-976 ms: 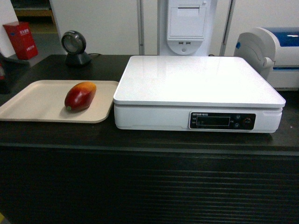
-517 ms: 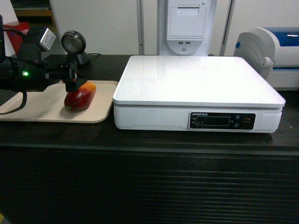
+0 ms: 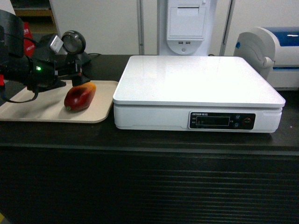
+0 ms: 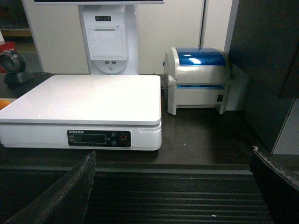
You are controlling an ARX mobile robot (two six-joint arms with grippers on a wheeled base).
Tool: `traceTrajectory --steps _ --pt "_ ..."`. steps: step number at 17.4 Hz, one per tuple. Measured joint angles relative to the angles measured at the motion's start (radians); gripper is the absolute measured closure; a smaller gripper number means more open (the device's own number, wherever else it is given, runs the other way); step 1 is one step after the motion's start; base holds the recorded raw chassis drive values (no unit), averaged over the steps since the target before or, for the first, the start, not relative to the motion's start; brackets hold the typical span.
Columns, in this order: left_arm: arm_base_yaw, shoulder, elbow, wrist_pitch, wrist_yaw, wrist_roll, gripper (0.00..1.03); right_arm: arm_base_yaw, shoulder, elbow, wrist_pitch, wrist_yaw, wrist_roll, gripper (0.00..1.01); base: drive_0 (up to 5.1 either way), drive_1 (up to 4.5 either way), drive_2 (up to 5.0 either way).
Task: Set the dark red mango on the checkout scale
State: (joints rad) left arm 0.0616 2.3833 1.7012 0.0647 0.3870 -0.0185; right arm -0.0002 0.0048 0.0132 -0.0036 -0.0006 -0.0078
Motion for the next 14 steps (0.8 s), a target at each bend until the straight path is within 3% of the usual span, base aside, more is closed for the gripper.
traceTrajectory --steps 5,11,14 --pt "-0.024 0.060 0.071 -0.101 -0.004 0.036 0.05 0.000 0.000 0.000 0.000 0.000 0.000 0.03 0.0 0.00 0.0" --pt "-0.039 0.106 0.087 -0.081 -0.102 0.161 0.07 0.000 0.000 0.000 0.000 0.000 0.000 0.03 0.0 0.00 0.0" --pt "-0.039 0.095 0.037 -0.021 -0.115 0.208 0.35 0.000 0.000 0.000 0.000 0.000 0.000 0.03 0.0 0.00 0.0"
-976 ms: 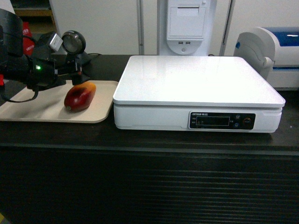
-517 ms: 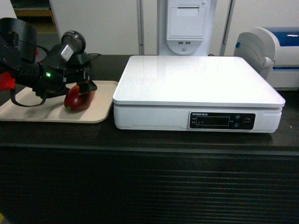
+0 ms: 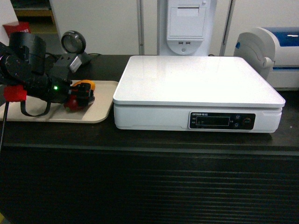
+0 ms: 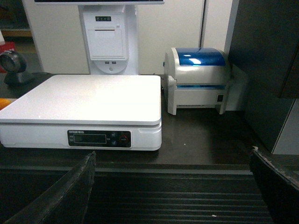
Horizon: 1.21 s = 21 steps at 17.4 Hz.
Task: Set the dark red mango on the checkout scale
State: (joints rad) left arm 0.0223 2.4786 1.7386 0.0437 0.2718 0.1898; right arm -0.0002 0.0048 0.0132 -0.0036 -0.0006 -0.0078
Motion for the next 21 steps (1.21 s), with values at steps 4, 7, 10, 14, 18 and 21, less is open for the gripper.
traceTrajectory --steps 4,7,10,14,18,21 --pt "-0.001 -0.092 -0.135 0.080 -0.016 0.049 0.40 0.000 0.000 0.000 0.000 0.000 0.000 0.03 0.0 0.00 0.0" --pt "-0.012 -0.233 -0.246 0.152 0.011 0.049 0.40 0.000 0.000 0.000 0.000 0.000 0.000 0.03 0.0 0.00 0.0" --pt "-0.079 -0.395 -0.332 0.224 0.029 0.029 0.40 0.000 0.000 0.000 0.000 0.000 0.000 0.03 0.0 0.00 0.0" --pt "-0.233 -0.505 -0.396 0.277 0.040 -0.039 0.40 0.000 0.000 0.000 0.000 0.000 0.000 0.03 0.0 0.00 0.0" --pt "-0.401 -0.508 -0.395 0.263 0.021 -0.090 0.40 0.000 0.000 0.000 0.000 0.000 0.000 0.03 0.0 0.00 0.0" --pt "-0.491 -0.459 -0.338 0.250 0.013 -0.127 0.40 0.000 0.000 0.000 0.000 0.000 0.000 0.03 0.0 0.00 0.0"
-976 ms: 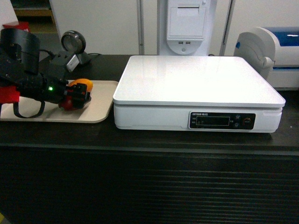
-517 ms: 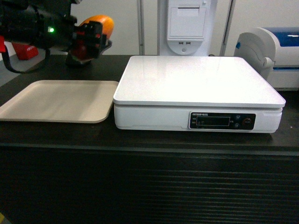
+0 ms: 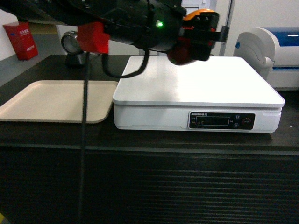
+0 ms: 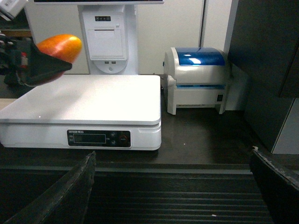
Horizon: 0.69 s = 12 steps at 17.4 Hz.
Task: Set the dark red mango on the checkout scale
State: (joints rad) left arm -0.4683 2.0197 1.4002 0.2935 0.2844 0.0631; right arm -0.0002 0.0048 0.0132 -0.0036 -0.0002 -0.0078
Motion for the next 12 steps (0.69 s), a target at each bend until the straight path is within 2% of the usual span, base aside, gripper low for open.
traceTrajectory --steps 2,5,10,12 --pt "-0.026 0.076 0.077 -0.043 -0.026 -0.035 0.40 0.000 0.000 0.000 0.000 0.000 0.000 0.03 0.0 0.00 0.0" --pt "-0.036 0.204 0.229 -0.141 -0.089 -0.117 0.40 0.000 0.000 0.000 0.000 0.000 0.000 0.03 0.0 0.00 0.0" --pt "-0.072 0.345 0.479 -0.299 -0.141 -0.250 0.40 0.000 0.000 0.000 0.000 0.000 0.000 0.03 0.0 0.00 0.0" --pt "-0.087 0.446 0.663 -0.445 -0.200 -0.352 0.41 0.000 0.000 0.000 0.000 0.000 0.000 0.03 0.0 0.00 0.0"
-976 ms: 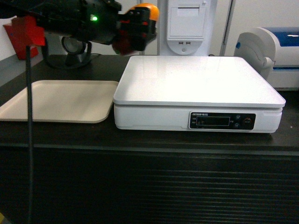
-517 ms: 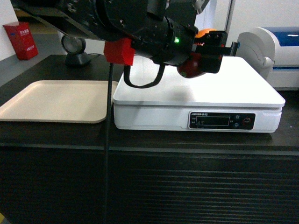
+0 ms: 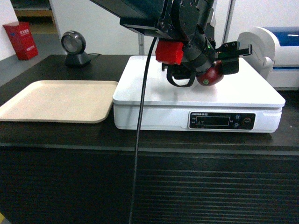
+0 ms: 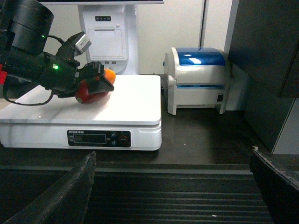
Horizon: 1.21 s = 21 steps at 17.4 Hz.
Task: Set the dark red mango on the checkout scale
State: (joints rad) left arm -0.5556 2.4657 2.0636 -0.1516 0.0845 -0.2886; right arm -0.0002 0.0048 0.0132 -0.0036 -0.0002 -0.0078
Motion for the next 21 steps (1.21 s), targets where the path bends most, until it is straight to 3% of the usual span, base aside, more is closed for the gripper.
traceTrajectory --steps 3,5,7,9,11,14,16,18,20,21 --pt "0.001 0.002 0.010 -0.003 0.002 -0.023 0.14 0.000 0.000 0.000 0.000 0.000 0.000 0.03 0.0 0.00 0.0" --pt "0.001 0.002 0.018 0.017 0.006 -0.027 0.03 0.000 0.000 0.000 0.000 0.000 0.000 0.03 0.0 0.00 0.0" --pt "0.002 0.001 0.006 0.078 0.018 -0.046 0.05 0.000 0.000 0.000 0.000 0.000 0.000 0.03 0.0 0.00 0.0" --pt "0.013 -0.059 -0.079 0.222 0.039 -0.072 0.05 0.000 0.000 0.000 0.000 0.000 0.000 0.03 0.0 0.00 0.0" --pt "0.042 -0.179 -0.190 0.418 0.042 -0.070 0.05 0.000 0.000 0.000 0.000 0.000 0.000 0.03 0.0 0.00 0.0" --pt "0.090 -0.350 -0.332 0.590 0.064 -0.043 0.05 0.000 0.000 0.000 0.000 0.000 0.000 0.03 0.0 0.00 0.0" --pt "0.142 -0.475 -0.480 0.702 0.106 -0.042 0.05 0.000 0.000 0.000 0.000 0.000 0.000 0.03 0.0 0.00 0.0" --pt "0.219 -0.630 -0.693 0.838 0.132 -0.044 0.05 0.000 0.000 0.000 0.000 0.000 0.000 0.03 0.0 0.00 0.0" --pt "0.310 -0.787 -0.819 0.893 0.164 -0.055 0.05 0.000 0.000 0.000 0.000 0.000 0.000 0.03 0.0 0.00 0.0" --pt "0.350 -0.888 -0.839 0.714 0.036 -0.008 0.12 0.000 0.000 0.000 0.000 0.000 0.000 0.03 0.0 0.00 0.0"
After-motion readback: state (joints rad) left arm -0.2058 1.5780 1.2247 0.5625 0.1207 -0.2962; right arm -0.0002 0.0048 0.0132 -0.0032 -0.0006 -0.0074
